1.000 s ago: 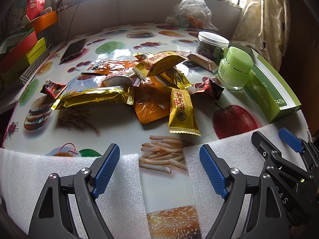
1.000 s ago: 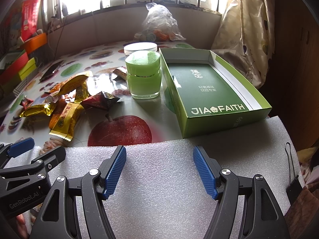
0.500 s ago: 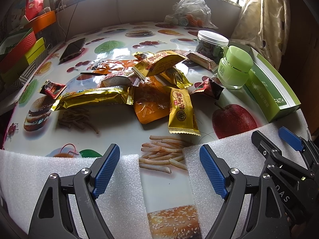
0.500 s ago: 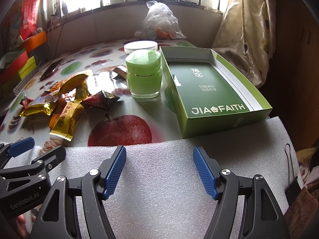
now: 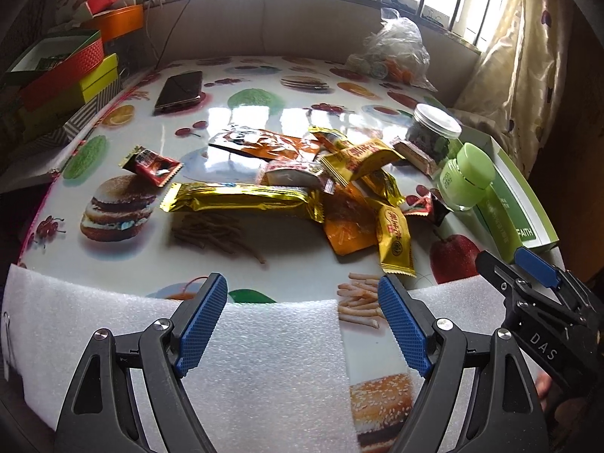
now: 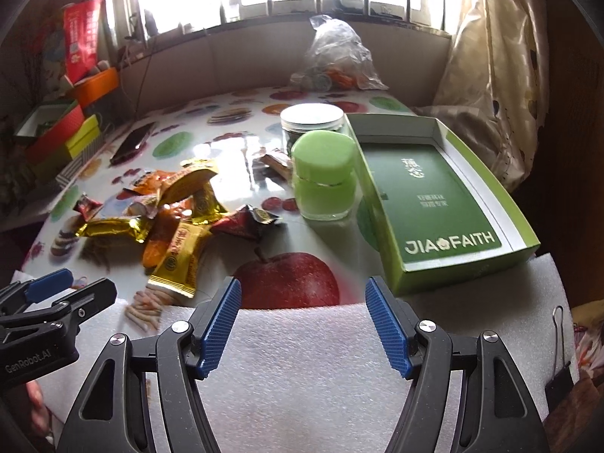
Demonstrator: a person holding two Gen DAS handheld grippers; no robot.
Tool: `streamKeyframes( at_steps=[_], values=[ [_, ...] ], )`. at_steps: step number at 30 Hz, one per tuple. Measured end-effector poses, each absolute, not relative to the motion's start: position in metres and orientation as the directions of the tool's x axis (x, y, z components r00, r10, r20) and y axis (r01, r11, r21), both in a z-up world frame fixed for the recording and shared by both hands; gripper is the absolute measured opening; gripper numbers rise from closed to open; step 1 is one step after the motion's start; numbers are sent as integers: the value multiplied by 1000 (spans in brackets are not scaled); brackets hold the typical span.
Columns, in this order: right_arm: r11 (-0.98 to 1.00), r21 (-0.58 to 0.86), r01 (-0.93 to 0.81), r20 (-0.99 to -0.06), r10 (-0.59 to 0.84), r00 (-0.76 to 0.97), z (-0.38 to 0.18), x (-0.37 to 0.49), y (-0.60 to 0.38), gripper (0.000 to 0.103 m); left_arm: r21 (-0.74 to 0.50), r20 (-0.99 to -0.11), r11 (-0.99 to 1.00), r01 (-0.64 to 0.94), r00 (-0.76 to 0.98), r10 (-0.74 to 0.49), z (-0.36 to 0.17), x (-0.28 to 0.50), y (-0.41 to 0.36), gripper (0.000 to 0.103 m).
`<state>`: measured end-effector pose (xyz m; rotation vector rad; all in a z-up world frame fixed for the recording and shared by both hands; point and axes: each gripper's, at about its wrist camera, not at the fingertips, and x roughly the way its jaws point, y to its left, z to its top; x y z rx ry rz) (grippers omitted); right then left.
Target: Organize snacks
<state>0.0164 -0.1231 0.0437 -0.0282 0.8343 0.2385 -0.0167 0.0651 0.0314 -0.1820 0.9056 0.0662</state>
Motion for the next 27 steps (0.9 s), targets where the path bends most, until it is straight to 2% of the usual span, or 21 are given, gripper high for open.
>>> streamKeyframes(
  at_steps=[7,14,20,22,24,27],
  values=[
    [938,128,-323,-754,303,583,41,34,-81,67,-122,-789,964,-235,612,49,33,-15,109,82],
    [928,135,-347,-786,314,533,28,49,-55,63,-115,-794,941,-318,599,106,31,-14,145,82],
    [930,115,-348,-809,292,511,17,55,-45,51,-121,-802,922,-368,583,127,27,-13,168,82],
    [932,108,-346,-815,283,506,15,56,-45,36,-127,-804,917,-379,581,128,25,-12,173,82],
    [934,97,-345,-821,270,502,14,57,-45,28,-146,-807,909,-390,578,119,23,-10,181,82],
    [935,103,-338,-819,273,504,14,56,-50,26,-148,-807,900,-411,576,130,22,-5,190,82]
  ],
)
